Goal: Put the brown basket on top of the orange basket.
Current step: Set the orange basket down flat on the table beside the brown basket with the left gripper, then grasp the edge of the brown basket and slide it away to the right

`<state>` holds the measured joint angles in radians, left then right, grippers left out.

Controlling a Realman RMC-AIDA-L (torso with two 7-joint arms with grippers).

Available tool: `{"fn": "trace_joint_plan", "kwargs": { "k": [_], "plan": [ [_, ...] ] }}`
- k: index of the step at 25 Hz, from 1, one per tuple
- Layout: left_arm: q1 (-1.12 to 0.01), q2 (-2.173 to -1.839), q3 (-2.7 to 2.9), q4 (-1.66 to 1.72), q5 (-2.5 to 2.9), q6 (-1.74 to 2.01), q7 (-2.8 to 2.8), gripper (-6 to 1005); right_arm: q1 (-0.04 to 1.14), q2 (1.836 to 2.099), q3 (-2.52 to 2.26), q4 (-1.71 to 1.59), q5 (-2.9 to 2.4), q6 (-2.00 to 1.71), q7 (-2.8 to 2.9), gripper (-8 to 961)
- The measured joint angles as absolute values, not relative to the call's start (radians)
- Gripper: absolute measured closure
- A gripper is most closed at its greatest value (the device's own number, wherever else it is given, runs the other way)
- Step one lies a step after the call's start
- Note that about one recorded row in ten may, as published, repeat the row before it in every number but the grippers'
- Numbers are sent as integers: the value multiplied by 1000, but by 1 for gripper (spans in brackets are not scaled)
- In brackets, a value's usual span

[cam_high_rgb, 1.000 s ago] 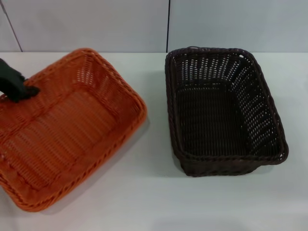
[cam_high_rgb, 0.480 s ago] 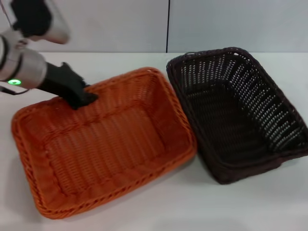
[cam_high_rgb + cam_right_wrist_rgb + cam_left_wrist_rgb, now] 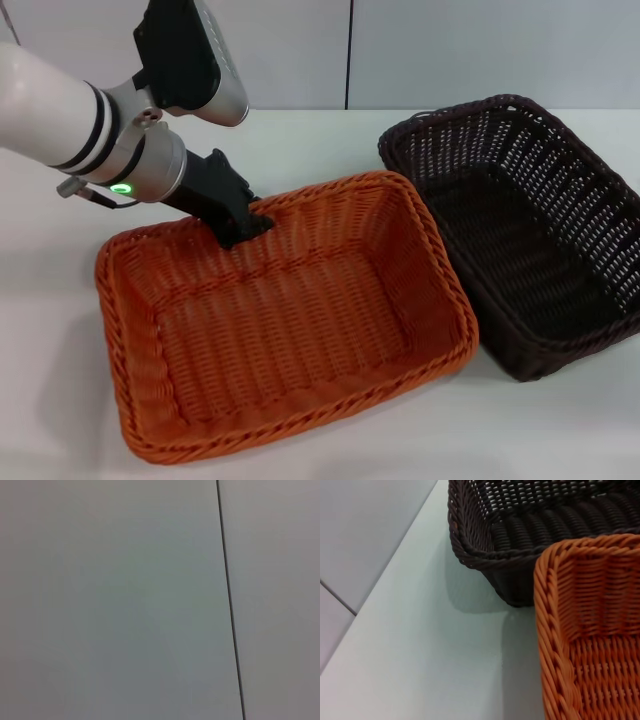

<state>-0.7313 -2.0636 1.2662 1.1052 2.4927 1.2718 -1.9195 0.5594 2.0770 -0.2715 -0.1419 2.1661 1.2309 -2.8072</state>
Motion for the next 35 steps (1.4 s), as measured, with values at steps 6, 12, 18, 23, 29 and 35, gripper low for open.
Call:
{"fn": "trace_joint_plan", "kwargs": {
  "k": [6, 12, 18, 23, 29, 35],
  "plan": [
    [-740, -2066, 1275, 1097, 2465, 1240, -1946, 773, 557, 2077, -272, -140, 2166, 1232, -2807, 316],
    [-706, -2063, 1275, 1153, 2427, 1246, -1947, 633, 557, 2077, -272, -139, 2167, 1232, -2807, 316],
    [-606, -2062, 1264, 1315, 2331, 1223, -1938, 450, 558, 2075, -272, -142, 2168, 1231, -2801, 316],
    [-482, -2061, 1266, 1419, 2129, 1075, -1879, 248, 560, 2070, -295, -210, 2150, 1210, -2675, 316],
    [-326, -2066, 1304, 1374, 1642, 828, -1605, 151, 559, 2031, -388, -492, 1931, 1049, -2221, 316],
    [-259, -2069, 1340, 1151, 963, 871, -1036, 148, 618, 1873, -578, -660, 1541, 1020, -1727, 316]
  ]
}}
